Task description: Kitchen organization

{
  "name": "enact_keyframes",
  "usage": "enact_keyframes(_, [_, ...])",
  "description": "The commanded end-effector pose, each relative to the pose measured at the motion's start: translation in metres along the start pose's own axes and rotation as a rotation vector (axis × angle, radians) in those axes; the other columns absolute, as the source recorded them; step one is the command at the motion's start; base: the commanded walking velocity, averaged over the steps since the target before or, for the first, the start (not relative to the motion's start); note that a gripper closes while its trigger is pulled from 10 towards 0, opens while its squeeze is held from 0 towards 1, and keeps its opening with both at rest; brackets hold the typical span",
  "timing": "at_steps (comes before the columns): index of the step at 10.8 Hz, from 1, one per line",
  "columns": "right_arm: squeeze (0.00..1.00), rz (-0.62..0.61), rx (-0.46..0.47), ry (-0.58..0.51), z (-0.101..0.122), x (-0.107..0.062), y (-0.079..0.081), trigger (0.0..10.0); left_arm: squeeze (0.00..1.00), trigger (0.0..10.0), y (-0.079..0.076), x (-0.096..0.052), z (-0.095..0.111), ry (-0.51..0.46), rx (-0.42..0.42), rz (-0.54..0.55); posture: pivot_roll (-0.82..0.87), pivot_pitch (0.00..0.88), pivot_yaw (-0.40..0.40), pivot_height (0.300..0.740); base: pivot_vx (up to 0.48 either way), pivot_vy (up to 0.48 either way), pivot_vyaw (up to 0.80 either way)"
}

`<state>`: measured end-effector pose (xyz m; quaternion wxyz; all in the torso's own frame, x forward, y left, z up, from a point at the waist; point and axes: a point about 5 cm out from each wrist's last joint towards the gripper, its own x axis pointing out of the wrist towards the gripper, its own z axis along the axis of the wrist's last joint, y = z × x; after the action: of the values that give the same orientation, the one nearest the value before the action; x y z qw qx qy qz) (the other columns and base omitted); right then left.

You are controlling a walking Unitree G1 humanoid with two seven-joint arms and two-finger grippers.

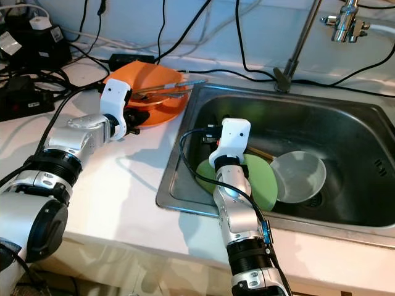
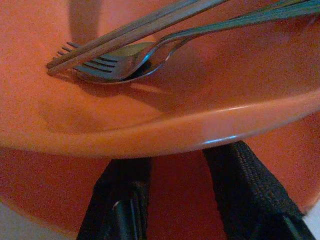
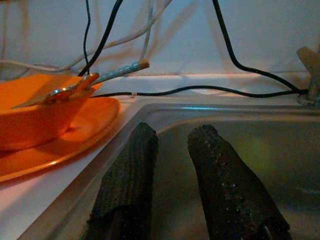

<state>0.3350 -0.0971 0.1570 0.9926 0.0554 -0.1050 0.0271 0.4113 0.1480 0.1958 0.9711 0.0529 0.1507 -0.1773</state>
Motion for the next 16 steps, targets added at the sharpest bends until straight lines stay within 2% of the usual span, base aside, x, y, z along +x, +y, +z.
enact_keyframes(1, [0.0, -0.027, -0.003, 0.075, -0.016, -0.007, -0.008, 10.0, 0.0, 10.0, -0.002, 0.001, -0.009, 0.047, -0.027, -0.048, 0.18, 0.136, 0.009, 0.74, 0.0, 0.0, 0.0])
enact_keyframes(3, [0.0, -0.021, -0.001, 0.085, -0.017, -0.006, -0.005, 10.0, 0.0, 10.0, -0.002, -0.003, -0.032, 0.123, -0.085, -0.126, 0.2, 0.135, 0.008, 0.74, 0.0, 0.0, 0.0])
enact_keyframes(4, [0.0, -0.016, 0.002, 0.084, -0.017, -0.005, -0.004, 10.0, 0.0, 10.0, 0.0, -0.005, -0.04, 0.15, -0.084, -0.13, 0.21, 0.135, 0.008, 0.74, 0.0, 0.0, 0.0])
enact_keyframes(6, [0.0, -0.009, 0.007, 0.084, -0.016, -0.002, -0.002, 10.0, 0.0, 10.0, 0.012, -0.023, -0.057, 0.211, -0.076, -0.121, 0.24, 0.125, 0.008, 0.74, 0.0, 0.0, 0.0])
enact_keyframes(7, [0.0, -0.005, 0.008, 0.085, -0.016, 0.0, -0.001, 10.0, 0.0, 10.0, 0.015, -0.033, -0.057, 0.211, -0.078, -0.111, 0.26, 0.12, 0.009, 0.74, 0.0, 0.0, 0.0])
enact_keyframes(9, [0.0, 0.004, 0.013, 0.081, -0.015, 0.004, 0.001, 10.0, 0.0, 10.0, 0.017, -0.074, -0.055, 0.208, -0.071, -0.085, 0.3, 0.106, 0.009, 0.74, 0.0, 0.0, 0.0])
enact_keyframes(10, [0.0, 0.009, 0.015, 0.08, -0.015, 0.006, 0.003, 10.0, 0.0, 10.0, 0.016, -0.089, -0.056, 0.214, -0.06, -0.077, 0.32, 0.098, 0.007, 0.74, 0.0, 0.0, 0.0])
enact_keyframes(13, [0.0, 0.016, 0.02, 0.076, -0.015, 0.011, 0.005, 10.0, 0.0, 10.0, 0.008, -0.13, -0.056, 0.248, -0.05, -0.064, 0.35, 0.093, 0.0, 0.74, 0.0, 0.0, 0.0])
enact_keyframes(15, [0.0, 0.018, 0.019, 0.079, -0.016, 0.015, 0.003, 10.0, 0.0, 10.0, -0.007, -0.158, -0.055, 0.256, -0.025, -0.099, 0.37, 0.105, -0.02, 0.74, 0.0, 0.0, 0.0])
enact_keyframes(16, [0.0, 0.02, 0.018, 0.079, -0.016, 0.016, 0.003, 10.0, 0.0, 10.0, -0.009, -0.163, -0.054, 0.252, -0.018, -0.091, 0.38, 0.105, -0.026, 0.74, 0.0, 0.0, 0.0])
